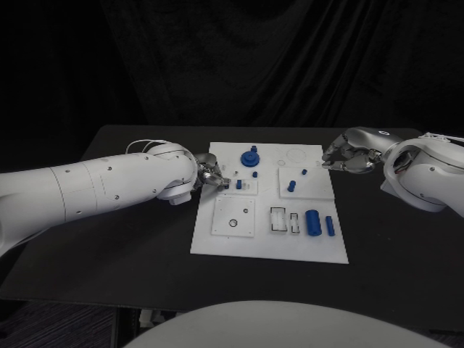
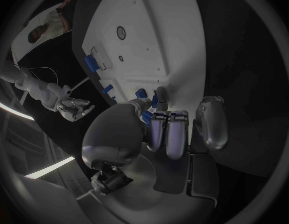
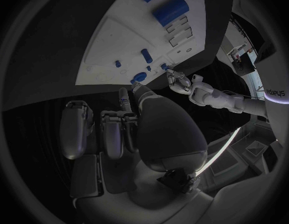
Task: Assemble the parts on the task board
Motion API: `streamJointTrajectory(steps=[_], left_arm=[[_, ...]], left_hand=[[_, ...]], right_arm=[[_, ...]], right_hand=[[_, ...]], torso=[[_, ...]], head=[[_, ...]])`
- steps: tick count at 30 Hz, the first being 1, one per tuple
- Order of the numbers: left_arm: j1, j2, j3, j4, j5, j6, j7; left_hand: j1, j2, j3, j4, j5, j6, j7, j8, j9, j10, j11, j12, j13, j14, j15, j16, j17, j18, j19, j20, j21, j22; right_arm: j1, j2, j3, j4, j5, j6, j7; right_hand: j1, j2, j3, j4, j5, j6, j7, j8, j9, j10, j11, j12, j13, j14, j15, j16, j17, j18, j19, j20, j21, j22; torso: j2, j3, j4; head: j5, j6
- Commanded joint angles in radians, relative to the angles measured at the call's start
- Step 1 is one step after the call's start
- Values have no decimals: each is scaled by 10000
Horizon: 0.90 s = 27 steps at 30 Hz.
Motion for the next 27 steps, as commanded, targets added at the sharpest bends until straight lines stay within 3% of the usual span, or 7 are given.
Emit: streamJointTrajectory(steps=[1, 17, 27], left_arm=[[-30, -25, -5, 46, -23, 17, -20], [-31, -40, -6, -39, -23, 13, 711], [-32, -33, -6, -61, -23, 220, 724]], left_hand=[[112, 15, 118, -23, 90, 111, -21, 75, 34, 747, -38, -66, 2334, 875, 18, -41, 2228, 93, 30, -16, -38, 1213], [239, 42, 387, -156, 347, 404, -108, 249, 113, 724, -110, -105, 2306, 883, -33, -24, 2252, 105, 7, -60, -109, 1213], [264, 42, 431, -188, 364, 456, -120, 279, 127, 711, -120, -124, 2294, 873, -41, -41, 2230, 108, -2, -66, -127, 1211]], right_arm=[[-23, -7, 7, -3, -10, 68, -211], [-25, 32, 7, -36, -10, 108, -213], [-26, 37, 7, -42, -10, 125, -245]], right_hand=[[98, -1, -18, -57, 25, 72, -25, -55, -10, 1041, -16, 26, 2628, 1037, -2, 29, 2635, 139, -93, -3, -69, 1932], [104, 23, -2, -85, 26, 80, -31, -62, -12, 1041, -16, 26, 2628, 1037, 0, 29, 2635, 143, -103, -3, -91, 1926], [108, 31, 4, -93, 27, 83, -33, -64, -12, 1041, -18, 26, 2628, 1037, -1, 29, 2635, 146, -110, -3, -105, 1921]], torso=[[-1, -1, -3], [1, -5, 6], [-7, -2, -6]], head=[[24, 1], [36, 1], [38, 1]])
